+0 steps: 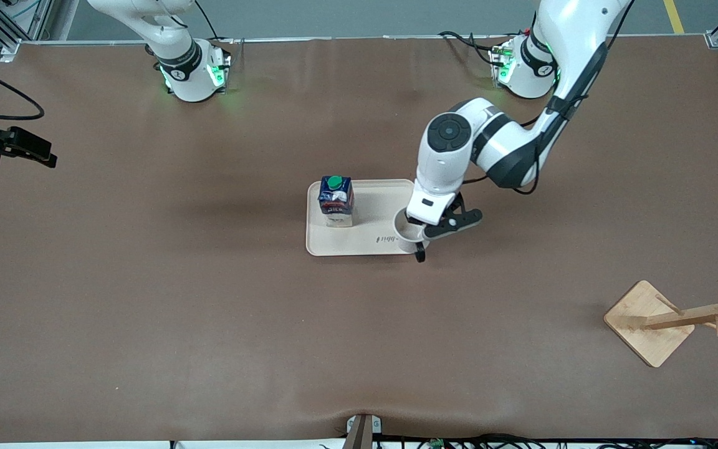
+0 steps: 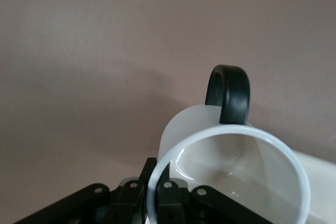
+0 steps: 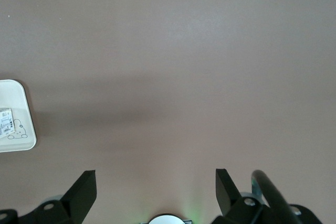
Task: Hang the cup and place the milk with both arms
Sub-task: 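Carry the white mug with the left gripper to the wooden stand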
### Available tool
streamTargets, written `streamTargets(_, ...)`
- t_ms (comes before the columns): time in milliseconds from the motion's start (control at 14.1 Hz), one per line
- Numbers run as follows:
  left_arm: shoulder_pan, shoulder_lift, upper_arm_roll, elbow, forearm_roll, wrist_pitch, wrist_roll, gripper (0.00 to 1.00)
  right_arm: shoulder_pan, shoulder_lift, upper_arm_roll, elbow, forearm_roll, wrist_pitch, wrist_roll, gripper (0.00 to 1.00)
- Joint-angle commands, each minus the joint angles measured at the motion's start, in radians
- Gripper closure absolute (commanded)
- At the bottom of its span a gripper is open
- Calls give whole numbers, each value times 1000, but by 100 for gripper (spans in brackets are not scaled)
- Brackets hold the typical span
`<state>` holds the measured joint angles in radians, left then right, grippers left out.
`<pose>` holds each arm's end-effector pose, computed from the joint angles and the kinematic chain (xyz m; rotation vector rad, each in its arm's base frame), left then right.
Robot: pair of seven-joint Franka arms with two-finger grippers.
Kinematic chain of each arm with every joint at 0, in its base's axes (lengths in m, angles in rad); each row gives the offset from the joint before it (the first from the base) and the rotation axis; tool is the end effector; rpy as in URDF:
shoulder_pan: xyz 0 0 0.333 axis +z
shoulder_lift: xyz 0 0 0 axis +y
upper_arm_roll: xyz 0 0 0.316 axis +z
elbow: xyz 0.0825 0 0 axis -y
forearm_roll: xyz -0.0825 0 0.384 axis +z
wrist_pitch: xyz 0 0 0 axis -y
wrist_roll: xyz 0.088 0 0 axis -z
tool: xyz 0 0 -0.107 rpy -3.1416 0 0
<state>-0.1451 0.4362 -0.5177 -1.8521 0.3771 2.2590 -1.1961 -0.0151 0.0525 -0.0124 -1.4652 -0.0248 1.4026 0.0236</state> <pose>0.5238 -0.3670 0.3172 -3.0773 -0.5320 -0.1480 0.5529 -0.0180 0.6306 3.1102 -0.0838 -0.1793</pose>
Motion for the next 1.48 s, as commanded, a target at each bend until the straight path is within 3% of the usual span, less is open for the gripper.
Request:
streamTargets(0, 10, -5, 18, 43, 20, -24, 15, 100, -16, -8, 9, -7, -7, -4, -16, 0)
streamTargets(566, 188, -7, 21, 96, 28, -12, 297, 100, -23, -6, 8, -6, -7, -22, -16, 0)
streamTargets(919, 219, -8, 21, 94, 56, 5, 345, 100, -19, -5, 8, -6, -3, -17, -13, 0)
streamTargets(1061, 274, -11, 18, 94, 57, 11, 478, 100, -23, -3, 8, -7, -4, -19, -16, 0)
streamTargets(1414, 334, -13, 19, 85, 60, 11, 567, 100, -17, -2, 11, -6, 2, -10, -4, 0)
